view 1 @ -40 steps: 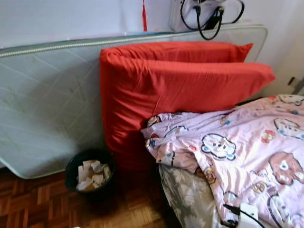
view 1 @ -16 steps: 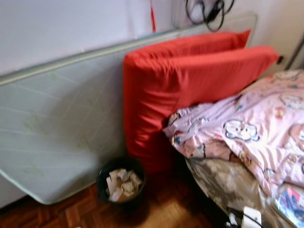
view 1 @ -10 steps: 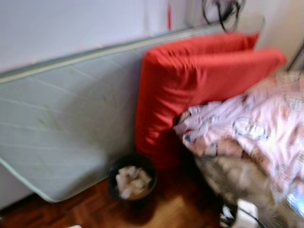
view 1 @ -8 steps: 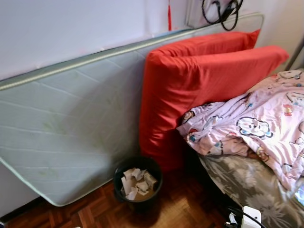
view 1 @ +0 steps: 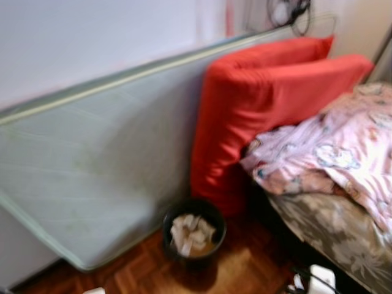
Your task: Clean up the room
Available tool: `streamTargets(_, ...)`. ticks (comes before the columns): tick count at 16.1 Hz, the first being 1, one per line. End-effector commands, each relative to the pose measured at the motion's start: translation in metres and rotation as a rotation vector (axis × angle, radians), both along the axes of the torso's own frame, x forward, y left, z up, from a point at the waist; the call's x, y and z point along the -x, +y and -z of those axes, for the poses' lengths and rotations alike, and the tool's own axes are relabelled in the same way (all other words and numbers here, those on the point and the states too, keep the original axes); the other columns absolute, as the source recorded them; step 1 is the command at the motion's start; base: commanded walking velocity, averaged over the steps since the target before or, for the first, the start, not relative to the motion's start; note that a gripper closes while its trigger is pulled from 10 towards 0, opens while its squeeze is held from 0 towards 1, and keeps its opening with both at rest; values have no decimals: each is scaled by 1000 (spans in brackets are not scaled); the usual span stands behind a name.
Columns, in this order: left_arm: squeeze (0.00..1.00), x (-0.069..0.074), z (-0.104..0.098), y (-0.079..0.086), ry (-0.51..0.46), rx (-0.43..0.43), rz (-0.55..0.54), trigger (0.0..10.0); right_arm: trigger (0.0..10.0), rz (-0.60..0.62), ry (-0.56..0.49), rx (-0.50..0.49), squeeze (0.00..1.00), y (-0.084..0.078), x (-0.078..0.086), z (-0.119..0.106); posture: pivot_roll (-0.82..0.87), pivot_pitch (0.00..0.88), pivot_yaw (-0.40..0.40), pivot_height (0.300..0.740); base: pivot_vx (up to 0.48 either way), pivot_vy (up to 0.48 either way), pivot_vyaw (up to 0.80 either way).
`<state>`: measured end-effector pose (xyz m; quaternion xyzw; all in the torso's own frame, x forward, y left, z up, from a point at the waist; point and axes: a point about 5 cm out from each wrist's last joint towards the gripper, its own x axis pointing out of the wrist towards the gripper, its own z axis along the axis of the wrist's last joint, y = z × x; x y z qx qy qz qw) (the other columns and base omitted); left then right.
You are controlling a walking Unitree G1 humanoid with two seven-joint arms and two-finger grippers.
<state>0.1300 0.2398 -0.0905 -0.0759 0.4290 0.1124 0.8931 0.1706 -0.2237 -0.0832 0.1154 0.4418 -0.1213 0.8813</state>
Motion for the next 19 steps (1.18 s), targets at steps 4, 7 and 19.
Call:
streamTargets(4,0,6,3,-2,27,4,5,10000,10000,-26,-3,32,0,-5,-2,-2,57,0,1,740,0,0,200)
streamTargets(7,0,6,3,-2,23,10,0,10000,10000,-24,-6,24,0,-4,-3,-2,55,0,1,740,0,0,800)
streamTargets(19,0,4,2,0,15,6,-3,10000,10000,-78,-13,23,0,-1,-6,-3,57,0,9,740,0,0,533)
